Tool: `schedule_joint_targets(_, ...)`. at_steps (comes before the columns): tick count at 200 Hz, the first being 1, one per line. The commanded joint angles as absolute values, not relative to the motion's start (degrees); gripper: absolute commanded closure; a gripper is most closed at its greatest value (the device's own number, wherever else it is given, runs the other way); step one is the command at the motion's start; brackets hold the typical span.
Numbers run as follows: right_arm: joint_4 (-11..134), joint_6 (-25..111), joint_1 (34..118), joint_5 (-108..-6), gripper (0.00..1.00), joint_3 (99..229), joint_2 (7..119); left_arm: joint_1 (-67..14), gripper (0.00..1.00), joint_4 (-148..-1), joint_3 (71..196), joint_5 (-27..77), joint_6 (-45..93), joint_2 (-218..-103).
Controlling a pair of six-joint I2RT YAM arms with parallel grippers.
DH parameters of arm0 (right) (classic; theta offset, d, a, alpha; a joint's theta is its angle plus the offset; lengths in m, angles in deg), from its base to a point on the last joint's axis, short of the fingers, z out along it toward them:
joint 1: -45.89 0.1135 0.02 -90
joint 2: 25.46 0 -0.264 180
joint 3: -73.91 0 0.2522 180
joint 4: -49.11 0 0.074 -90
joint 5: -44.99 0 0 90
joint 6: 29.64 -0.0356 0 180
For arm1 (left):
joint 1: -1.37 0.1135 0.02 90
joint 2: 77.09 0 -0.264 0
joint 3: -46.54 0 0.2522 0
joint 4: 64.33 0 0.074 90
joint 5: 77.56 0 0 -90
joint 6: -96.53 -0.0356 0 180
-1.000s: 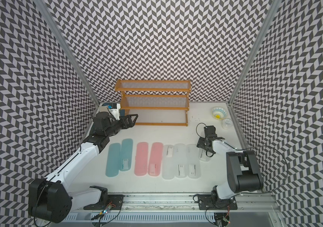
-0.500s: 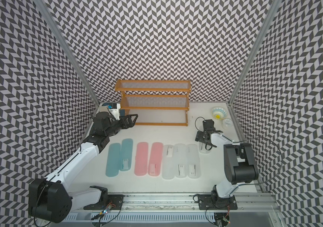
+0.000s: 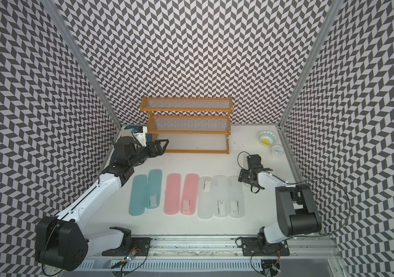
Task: Place the pencil cases on the shelf according to color
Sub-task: Pick up the pencil case from the center of the board.
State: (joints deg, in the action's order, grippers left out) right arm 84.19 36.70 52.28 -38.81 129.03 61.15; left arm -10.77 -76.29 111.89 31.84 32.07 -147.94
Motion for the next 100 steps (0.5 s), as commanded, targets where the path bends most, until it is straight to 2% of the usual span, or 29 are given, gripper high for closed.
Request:
schedule_joint_targets(1, 84.5, 35.5, 53.3, -40.0, 0.14, 127.4, 62.2, -11.0, 0.0, -74.7, 111.6, 32.8, 32.3, -147.9)
schedule_joint_targets(44, 85.8, 35.4, 54.8, -37.5, 0.31, 127.6, 58.1, -9.9, 0.0, -75.3, 112.2, 32.1, 31.8, -147.5)
schedule_joint_targets(100, 92.2, 35.6, 59.7, -35.2, 0.32, 134.9, 49.3, -8.9, 0.0, -77.9, 114.4, 30.1, 28.0, -146.7)
